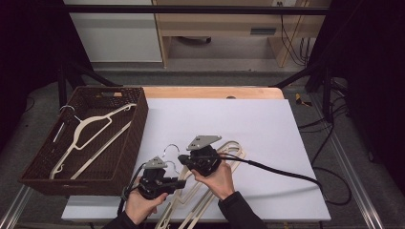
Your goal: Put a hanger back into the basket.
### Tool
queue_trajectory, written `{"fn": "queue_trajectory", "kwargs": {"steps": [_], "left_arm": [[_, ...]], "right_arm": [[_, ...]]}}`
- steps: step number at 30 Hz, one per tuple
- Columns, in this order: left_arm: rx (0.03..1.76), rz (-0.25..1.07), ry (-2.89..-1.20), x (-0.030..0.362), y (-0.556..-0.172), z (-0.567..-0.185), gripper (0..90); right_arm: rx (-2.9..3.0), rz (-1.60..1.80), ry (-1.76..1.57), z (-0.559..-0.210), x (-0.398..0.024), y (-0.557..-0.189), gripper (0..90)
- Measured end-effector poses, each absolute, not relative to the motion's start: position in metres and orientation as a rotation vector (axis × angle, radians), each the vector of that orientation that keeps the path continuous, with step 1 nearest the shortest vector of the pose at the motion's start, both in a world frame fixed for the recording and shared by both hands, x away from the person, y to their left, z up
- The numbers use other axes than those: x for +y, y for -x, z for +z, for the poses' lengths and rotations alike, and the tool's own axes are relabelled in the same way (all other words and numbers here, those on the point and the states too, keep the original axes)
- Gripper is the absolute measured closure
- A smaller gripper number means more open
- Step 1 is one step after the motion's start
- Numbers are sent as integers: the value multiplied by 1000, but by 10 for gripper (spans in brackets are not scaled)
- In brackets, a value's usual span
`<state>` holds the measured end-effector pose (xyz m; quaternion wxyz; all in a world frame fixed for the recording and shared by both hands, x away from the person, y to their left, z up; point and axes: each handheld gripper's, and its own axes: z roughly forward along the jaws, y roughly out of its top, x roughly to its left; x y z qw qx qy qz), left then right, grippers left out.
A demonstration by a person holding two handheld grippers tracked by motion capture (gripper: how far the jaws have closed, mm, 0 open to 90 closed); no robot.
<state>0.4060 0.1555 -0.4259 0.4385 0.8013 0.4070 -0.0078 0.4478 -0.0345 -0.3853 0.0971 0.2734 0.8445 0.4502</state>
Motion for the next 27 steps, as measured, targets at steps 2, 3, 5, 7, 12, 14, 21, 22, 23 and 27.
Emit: {"fn": "queue_trajectory", "kwargs": {"steps": [2, 3, 5, 7, 12, 14, 21, 22, 23, 27], "left_arm": [[1021, -27, -1964, 157, -406, -423, 808], [1025, -25, -1953, 158, -405, -422, 819], [1030, -33, -1921, 160, -405, -419, 841], [1014, -16, -1910, 162, -403, -414, 857], [996, 50, -1894, 162, -398, -405, 862], [992, 52, -1888, 163, -398, -399, 862], [935, 125, -1869, 171, -397, -367, 862], [926, 138, -1873, 172, -397, -362, 862], [916, 152, -1876, 174, -398, -356, 863], [872, 204, -1887, 181, -401, -335, 862]], "right_arm": [[2484, 1354, -799, -382, -38, -446, 886], [2477, 1371, -794, -380, -40, -445, 887], [2464, 1395, -784, -377, -46, -443, 861], [2455, 1400, -774, -373, -52, -440, 831], [2416, 1439, -741, -364, -71, -431, 710], [2396, 1454, -731, -361, -81, -426, 650], [2267, 1513, -805, -354, -127, -417, 387], [2248, 1527, -817, -354, -135, -417, 362], [2235, 1536, -825, -355, -142, -417, 338], [2179, 1595, -855, -357, -168, -416, 225]]}}
